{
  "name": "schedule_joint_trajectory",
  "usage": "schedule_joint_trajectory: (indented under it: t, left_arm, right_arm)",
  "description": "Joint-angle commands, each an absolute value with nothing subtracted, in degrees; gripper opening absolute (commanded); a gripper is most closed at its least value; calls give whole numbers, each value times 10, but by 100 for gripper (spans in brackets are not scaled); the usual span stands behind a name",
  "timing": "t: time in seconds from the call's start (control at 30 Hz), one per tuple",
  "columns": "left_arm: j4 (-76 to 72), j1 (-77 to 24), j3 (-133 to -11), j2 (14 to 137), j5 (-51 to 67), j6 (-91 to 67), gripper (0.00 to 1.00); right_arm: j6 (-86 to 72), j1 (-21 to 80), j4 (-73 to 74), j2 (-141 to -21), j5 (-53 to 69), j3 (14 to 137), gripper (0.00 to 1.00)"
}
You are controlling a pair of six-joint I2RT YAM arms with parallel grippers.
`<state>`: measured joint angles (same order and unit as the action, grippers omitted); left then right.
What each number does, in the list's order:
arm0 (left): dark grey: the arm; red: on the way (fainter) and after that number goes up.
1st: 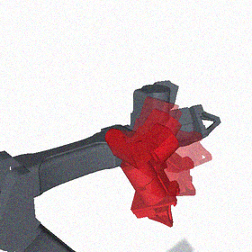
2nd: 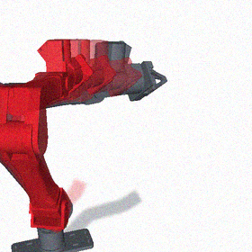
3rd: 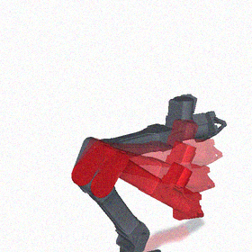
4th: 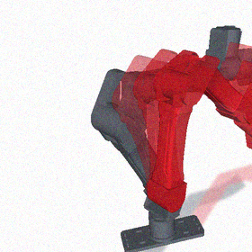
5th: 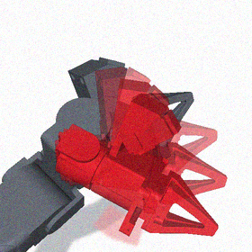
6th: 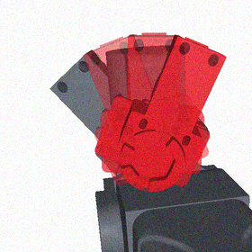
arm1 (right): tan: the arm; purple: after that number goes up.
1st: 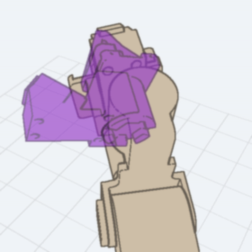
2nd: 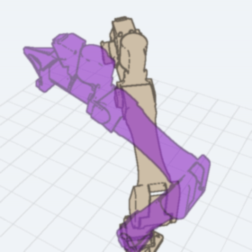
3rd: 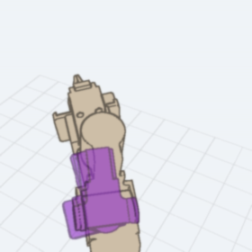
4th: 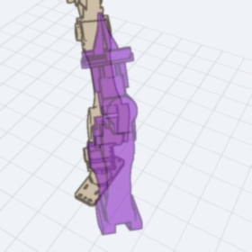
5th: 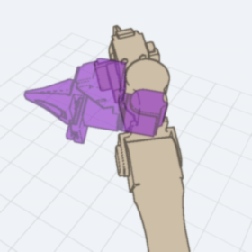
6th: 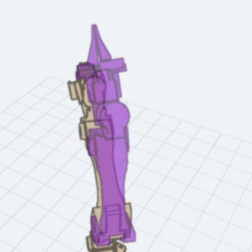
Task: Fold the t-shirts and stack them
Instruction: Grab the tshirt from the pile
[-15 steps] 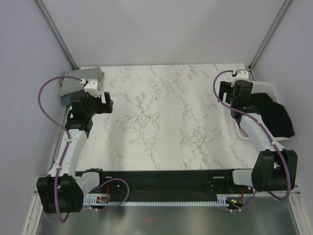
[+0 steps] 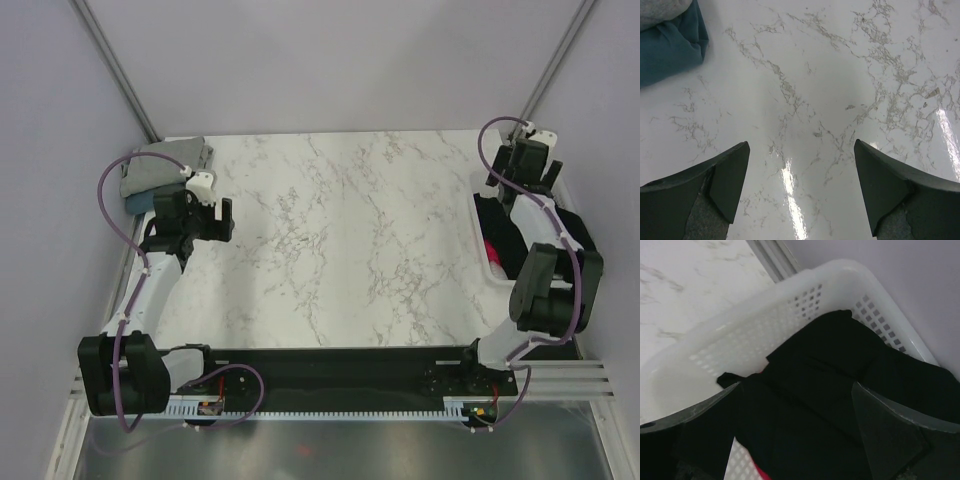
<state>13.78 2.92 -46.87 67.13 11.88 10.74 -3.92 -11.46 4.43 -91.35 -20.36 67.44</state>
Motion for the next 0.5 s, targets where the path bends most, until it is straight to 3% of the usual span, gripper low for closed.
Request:
schedule_joint_trajectory:
  t: [0.0,0.2,0.3,0.4,0.43,0.47]
  left_arm:
    - [139,32,-479,675,110,130,92]
    - [142,31,-486,682,114,122,92]
    - [147,31,-491,686,113,120,92]
    - [147,31,-489,686,115,115,92]
    - [147,31,-487,686,116,112,92]
    - [147,31,-485,686,118,111,92]
  right_arm:
    - [-83,-144,109,-993,-226,720,98]
    - [-101,-183,153,-1102,-231,769,96]
    - [-99,-190,151,-1116,-223,768,82]
    - [-92,-193,143,-1109,-200,756,45]
    - [-85,-193,134,-1094,-194,745,17]
    - [-83,-193,126,-1083,-192,737,7]
